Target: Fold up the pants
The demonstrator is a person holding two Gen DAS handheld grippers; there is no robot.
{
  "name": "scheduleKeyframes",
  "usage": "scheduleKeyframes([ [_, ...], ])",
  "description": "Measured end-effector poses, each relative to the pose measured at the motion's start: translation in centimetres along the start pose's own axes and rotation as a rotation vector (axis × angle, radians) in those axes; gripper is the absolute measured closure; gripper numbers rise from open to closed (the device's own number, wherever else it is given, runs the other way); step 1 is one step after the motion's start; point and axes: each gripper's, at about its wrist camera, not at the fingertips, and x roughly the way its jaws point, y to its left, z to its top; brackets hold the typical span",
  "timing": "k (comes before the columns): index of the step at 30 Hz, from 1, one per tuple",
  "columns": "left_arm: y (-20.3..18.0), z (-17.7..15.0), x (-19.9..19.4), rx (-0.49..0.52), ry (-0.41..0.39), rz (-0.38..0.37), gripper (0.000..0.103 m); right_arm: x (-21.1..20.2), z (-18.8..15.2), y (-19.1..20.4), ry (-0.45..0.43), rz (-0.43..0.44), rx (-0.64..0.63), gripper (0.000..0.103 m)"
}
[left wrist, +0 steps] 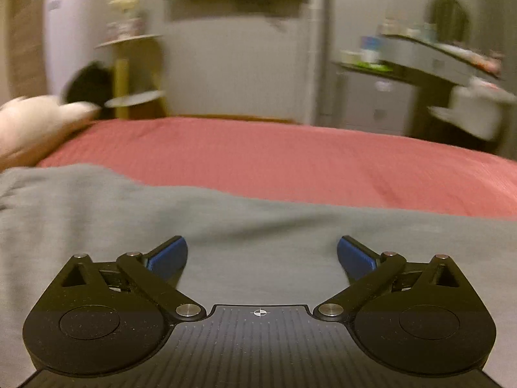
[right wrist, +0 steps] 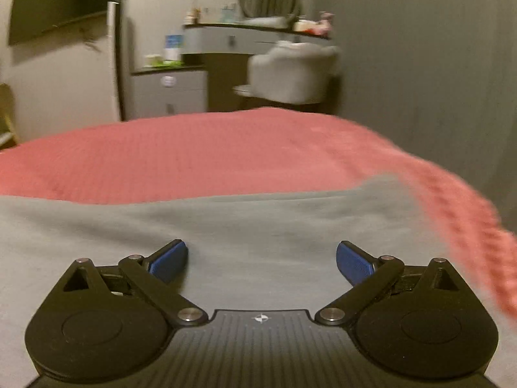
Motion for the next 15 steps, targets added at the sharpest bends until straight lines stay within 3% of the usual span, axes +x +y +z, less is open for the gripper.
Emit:
scheduleKeyframes([
  [2,3.0,0.5,0.6,-0.054,0.016,0.111,0.0,0.4,0.2,-2.6,0.011,-0.151,0.005,0.004],
  [4,5.0,0.9,0.9,-0.106,0.029,0.134,0.0,1.2,0.7,-5.0,0.05,-0.269,0.074,0.004],
  [6,4.3,1.5,0.6,-0.055,0.037,0.207,0.0,1.5,1.5,-5.8,0.08,-0.345,0.126,0.004],
  [7,3.3,2.0,0.2,-0.023,0.033,0.196,0.0,0.7,1.9,-4.6,0.059,-0.375,0.115,0.004],
  [8,2.0,2.2,-0.5,0.006,0.017,0.15,0.0,-0.4,2.0,-2.7,0.015,-0.349,0.088,0.004],
  [11,-2.5,2.3,-2.3,0.061,-0.022,-0.041,0.0,-3.3,2.1,4.8,-0.061,-0.058,0.01,0.004],
  [13,-5.3,2.2,-1.6,0.084,0.01,-0.132,0.0,-4.2,1.8,11.2,-0.037,0.172,-0.082,0.004],
  [15,-8.1,1.3,-0.6,0.132,0.058,-0.164,0.0,-5.0,1.1,16.6,-0.023,0.319,-0.186,0.004],
])
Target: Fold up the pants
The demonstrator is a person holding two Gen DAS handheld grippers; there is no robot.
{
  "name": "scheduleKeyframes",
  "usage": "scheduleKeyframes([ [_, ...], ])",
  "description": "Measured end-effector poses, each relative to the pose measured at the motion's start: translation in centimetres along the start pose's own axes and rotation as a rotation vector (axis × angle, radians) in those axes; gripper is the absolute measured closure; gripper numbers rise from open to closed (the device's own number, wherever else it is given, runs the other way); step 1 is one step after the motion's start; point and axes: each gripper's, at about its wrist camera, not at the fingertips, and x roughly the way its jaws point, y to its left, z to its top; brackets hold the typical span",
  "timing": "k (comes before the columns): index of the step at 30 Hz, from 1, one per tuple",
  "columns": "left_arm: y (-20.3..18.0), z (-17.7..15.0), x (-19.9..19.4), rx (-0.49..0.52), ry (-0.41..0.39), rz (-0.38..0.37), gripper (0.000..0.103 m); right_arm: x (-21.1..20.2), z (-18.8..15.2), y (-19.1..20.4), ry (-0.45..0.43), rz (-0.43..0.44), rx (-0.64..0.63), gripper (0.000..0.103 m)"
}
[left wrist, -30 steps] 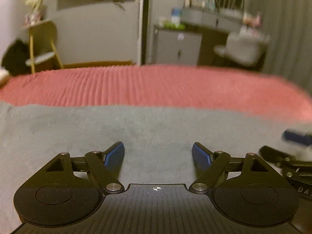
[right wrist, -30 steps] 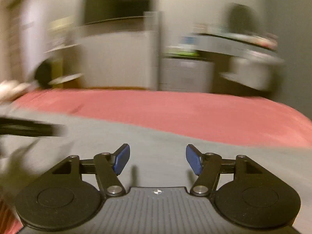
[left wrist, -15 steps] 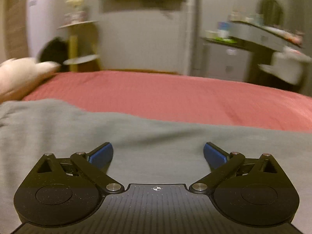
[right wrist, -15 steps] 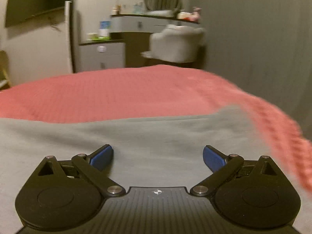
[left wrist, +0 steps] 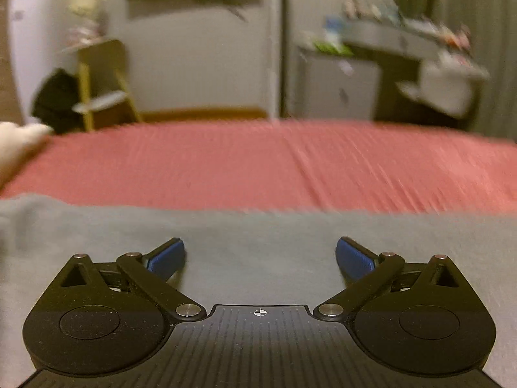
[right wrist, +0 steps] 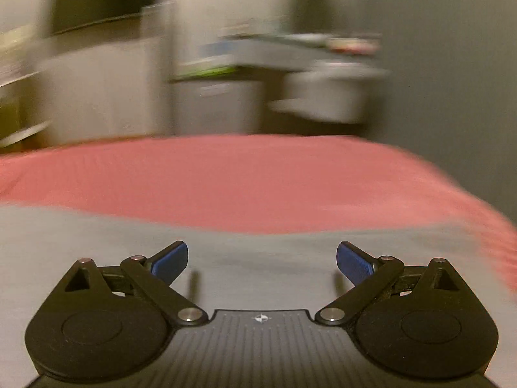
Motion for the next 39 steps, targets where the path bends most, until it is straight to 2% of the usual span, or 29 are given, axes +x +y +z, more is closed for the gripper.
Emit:
scheduleKeyframes([
  [2,-1.7,0.0,0.5,0.07,-0.057,0.032,0.0,0.7,0.0,4.9,-0.036,0.082,-0.118,0.004],
  [4,-2.4,0.5,1.4,0.101,-0.066,0.041,0.0,0.9,-0.4,7.5,-0.054,0.091,-0.195,0.004],
  [5,-2.0,0.8,2.2,0.107,-0.065,0.071,0.0,1.7,-0.4,7.9,-0.035,0.077,-0.215,0.004],
  [6,-1.6,1.0,2.9,0.115,-0.058,0.113,0.0,1.9,-0.5,7.7,-0.017,0.087,-0.191,0.004],
  [7,-0.7,1.1,3.4,0.117,-0.053,0.158,0.0,2.4,-0.4,6.0,0.004,0.129,-0.115,0.004],
  [9,2.1,1.2,4.3,0.063,-0.034,0.208,0.0,2.8,0.5,3.9,0.023,0.108,-0.03,0.004],
  [11,6.1,1.0,3.8,-0.1,-0.013,0.172,0.0,3.1,0.0,0.7,0.011,-0.03,-0.053,0.004],
  [13,9.4,0.7,3.2,-0.188,-0.013,0.214,0.0,3.0,-1.1,-3.9,-0.008,-0.1,-0.027,0.004],
  [16,13.1,0.4,1.7,-0.25,-0.028,0.256,0.0,1.4,-3.1,-12.1,0.017,-0.179,0.163,0.004],
  [17,13.4,0.8,1.0,-0.232,-0.037,0.262,0.0,0.9,-2.9,-14.0,0.018,-0.213,0.224,0.004],
  [18,13.4,0.7,0.3,-0.188,-0.044,0.286,0.0,-0.1,-3.2,-15.8,0.027,-0.306,0.255,0.004],
  [19,13.0,0.6,-0.3,-0.135,-0.048,0.309,0.0,-0.6,-3.4,-17.2,0.05,-0.4,0.262,0.004],
  [21,12.2,-0.2,-1.6,0.008,-0.032,0.349,0.0,-2.3,-4.3,-19.9,0.078,-0.525,0.288,0.004],
  [22,11.5,-0.5,-2.3,0.09,-0.029,0.402,0.0,-3.4,-4.8,-21.3,0.092,-0.61,0.312,0.004],
  [24,9.3,-1.3,-3.2,0.269,-0.026,0.578,0.0,-6.2,-5.8,-23.2,0.134,-0.848,0.351,0.004],
  [25,8.2,-2.0,-4.0,0.312,-0.012,0.632,0.0,-8.6,-6.3,-24.1,0.116,-0.877,0.418,0.004],
  [26,7.7,-2.7,-5.4,0.311,0.001,0.633,0.0,-11.0,-6.8,-24.8,0.069,-0.831,0.515,0.004],
  [28,6.5,-3.8,-8.2,0.224,-0.007,0.516,0.0,-16.3,-9.2,-25.9,-0.065,-0.615,0.773,0.004],
  [29,5.5,-4.4,-9.6,0.16,-0.009,0.456,0.0,-18.1,-10.8,-25.8,-0.091,-0.52,0.873,0.005],
  [30,4.4,-5.0,-11.0,0.089,-0.006,0.401,0.0,-19.3,-12.0,-25.8,-0.104,-0.44,0.954,0.011],
  [31,3.6,-5.5,-11.9,0.026,0.0,0.349,0.0,-20.4,-13.3,-25.9,-0.117,-0.367,1.02,0.023],
  [32,2.7,-6.0,-12.8,-0.047,0.013,0.284,0.0,-21.0,-14.3,-25.9,-0.114,-0.312,1.068,0.03],
  [34,1.4,-6.6,-13.9,-0.178,0.064,0.154,0.0,-20.9,-16.2,-25.8,-0.074,-0.232,1.151,0.05],
  [36,1.0,-7.2,-14.7,-0.303,0.105,0.01,0.0,-19.9,-17.1,-24.6,-0.037,-0.194,1.209,0.051],
  [38,1.3,-7.6,-15.1,-0.358,0.096,-0.033,0.0,-19.6,-18.3,-24.8,-0.056,-0.141,1.239,0.052],
  [39,1.5,-7.8,-15.3,-0.358,0.091,-0.034,0.0,-18.8,-17.9,-24.7,-0.062,-0.13,1.239,0.052],
])
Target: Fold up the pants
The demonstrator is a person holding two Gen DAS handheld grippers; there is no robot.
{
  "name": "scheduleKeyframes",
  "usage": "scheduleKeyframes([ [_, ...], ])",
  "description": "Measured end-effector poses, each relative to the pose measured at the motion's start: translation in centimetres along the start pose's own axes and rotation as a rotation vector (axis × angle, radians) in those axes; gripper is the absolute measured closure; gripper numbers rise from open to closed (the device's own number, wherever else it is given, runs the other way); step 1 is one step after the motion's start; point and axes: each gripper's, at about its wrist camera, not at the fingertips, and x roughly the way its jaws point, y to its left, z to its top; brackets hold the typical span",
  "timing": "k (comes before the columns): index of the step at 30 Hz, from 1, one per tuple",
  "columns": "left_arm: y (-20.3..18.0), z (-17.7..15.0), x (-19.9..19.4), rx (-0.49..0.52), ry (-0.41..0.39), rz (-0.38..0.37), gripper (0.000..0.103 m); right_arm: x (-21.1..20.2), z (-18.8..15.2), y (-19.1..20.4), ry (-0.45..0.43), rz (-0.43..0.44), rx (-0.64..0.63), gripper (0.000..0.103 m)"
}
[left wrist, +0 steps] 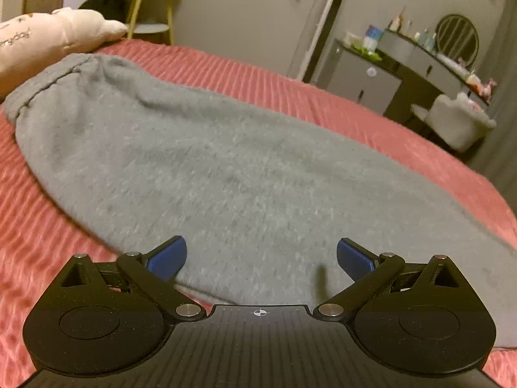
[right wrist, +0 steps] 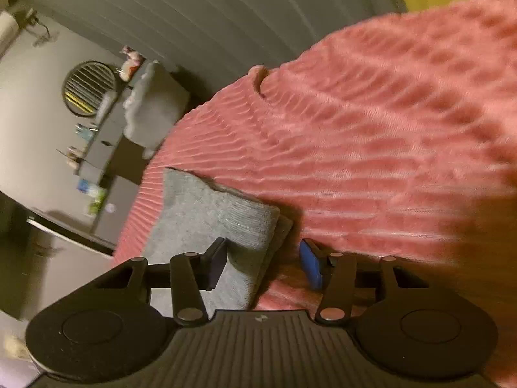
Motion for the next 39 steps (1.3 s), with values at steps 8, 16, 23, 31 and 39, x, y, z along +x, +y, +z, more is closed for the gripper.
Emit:
scheduleKeyframes([
  [8,2.1,-0.2,-1.1,-0.146,-0.023,-0.012,0.0,3.0,1.6,4.7,-0.012,0.05,-0.14,0.083],
  [16,1.3,-0.5,-0.8,-0.133,-0.001,-0.015,0.0,2.7,1.5,7.4,-0.056,-0.022,-0.252,0.087],
  [23,0.0,-1.1,-0.5,-0.017,0.012,-0.016,0.0,-0.6,-5.2,20.2,-0.141,0.073,-0.728,0.091],
  [31,0.3,-1.2,-2.0,0.036,-0.021,-0.029,0.0,1.2,-22.9,27.6,0.143,0.283,-1.108,0.091],
  [39,-0.6,-0.8,-2.2,0.088,0.02,-0.132,0.0,2.2,-23.3,25.5,0.435,0.409,-0.883,0.04],
])
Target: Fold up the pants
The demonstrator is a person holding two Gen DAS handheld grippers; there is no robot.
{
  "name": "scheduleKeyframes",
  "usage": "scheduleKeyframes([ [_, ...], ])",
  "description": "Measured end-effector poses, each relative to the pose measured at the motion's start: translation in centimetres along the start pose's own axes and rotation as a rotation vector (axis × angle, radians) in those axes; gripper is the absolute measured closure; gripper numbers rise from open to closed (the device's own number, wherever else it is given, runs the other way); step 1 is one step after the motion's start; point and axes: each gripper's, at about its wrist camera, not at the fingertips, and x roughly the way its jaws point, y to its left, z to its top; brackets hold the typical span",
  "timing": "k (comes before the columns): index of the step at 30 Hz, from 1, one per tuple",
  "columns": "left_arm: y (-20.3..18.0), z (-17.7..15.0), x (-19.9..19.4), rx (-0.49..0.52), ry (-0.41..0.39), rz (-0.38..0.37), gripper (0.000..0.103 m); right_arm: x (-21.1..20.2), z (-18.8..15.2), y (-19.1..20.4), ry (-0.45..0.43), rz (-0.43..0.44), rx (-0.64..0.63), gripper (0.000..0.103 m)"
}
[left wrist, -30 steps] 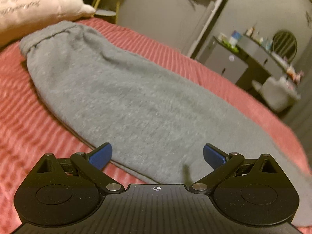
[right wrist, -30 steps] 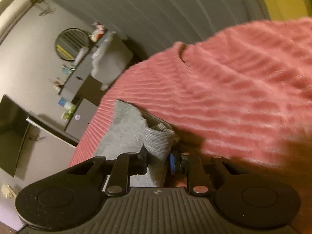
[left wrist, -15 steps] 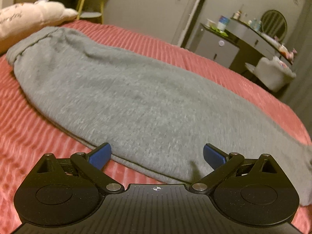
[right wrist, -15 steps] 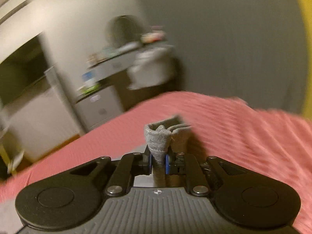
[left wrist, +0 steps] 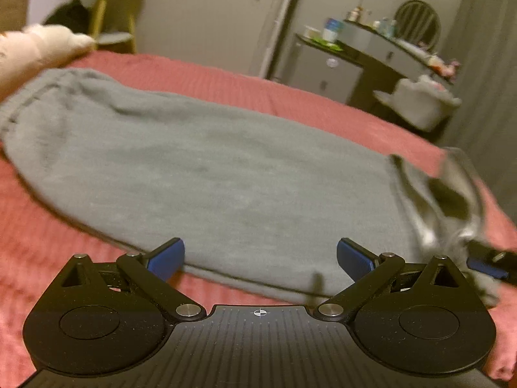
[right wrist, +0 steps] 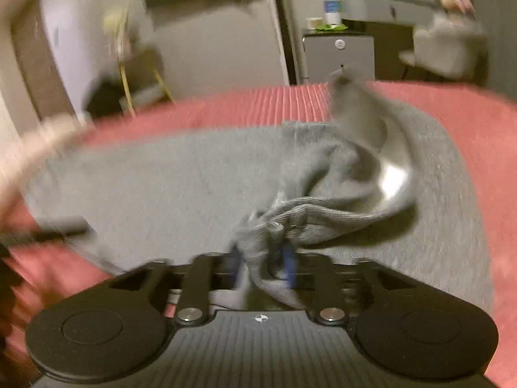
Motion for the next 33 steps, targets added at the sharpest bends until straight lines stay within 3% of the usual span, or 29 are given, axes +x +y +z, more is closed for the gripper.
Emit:
scheduleKeyframes([
  [1,-0.6,0.3,0.2,-0.006,0.01,-0.024,0.0,-1.4,-0.1,-1.9,-0.052,0.053,0.124,0.025],
  [2,-1.2,0.8,0.3,-0.014,0.015,-0.054,0.0,-2.7,-0.5,-3.8,-0.106,0.07,0.237,0.023],
  [6,-5.5,2.8,1.7,-0.002,0.043,-0.182,0.0,-5.6,-3.4,-10.0,-0.237,-0.009,0.562,0.023],
  [9,-9.2,4.0,4.5,-0.002,0.142,-0.287,0.0,-5.7,-5.5,-13.7,-0.255,0.088,0.808,0.024],
  [11,-11.5,4.5,6.8,-0.006,0.227,-0.33,0.0,-5.7,-6.2,-13.8,-0.272,0.102,0.828,0.025],
  [17,-16.7,4.7,12.4,0.045,0.386,-0.399,0.004,-5.7,-6.1,-13.3,-0.271,0.118,0.78,0.02],
  [19,-17.6,4.1,14.0,0.034,0.444,-0.392,0.029,-5.5,-6.4,-13.7,-0.272,0.139,0.805,0.02],
  [20,-17.7,4.0,14.8,0.024,0.465,-0.376,0.034,-5.4,-6.5,-13.7,-0.272,0.148,0.813,0.02],
  [23,-17.4,3.9,15.4,-0.013,0.451,-0.339,0.063,-5.6,-6.4,-14.0,-0.274,0.162,0.825,0.019],
  [24,-17.0,4.1,15.2,-0.026,0.447,-0.334,0.091,-5.7,-6.5,-14.1,-0.275,0.166,0.828,0.019],
  [26,-15.9,4.5,14.7,-0.087,0.445,-0.373,0.091,-5.6,-6.5,-14.2,-0.278,0.179,0.836,0.019],
  [30,-13.5,5.5,11.6,-0.165,0.35,-0.472,0.091,-5.7,-6.9,-14.4,-0.266,0.258,0.874,0.019],
  [33,-11.0,6.0,10.3,-0.225,0.315,-0.466,0.091,-5.5,-6.9,-13.9,-0.209,0.32,0.863,0.015],
])
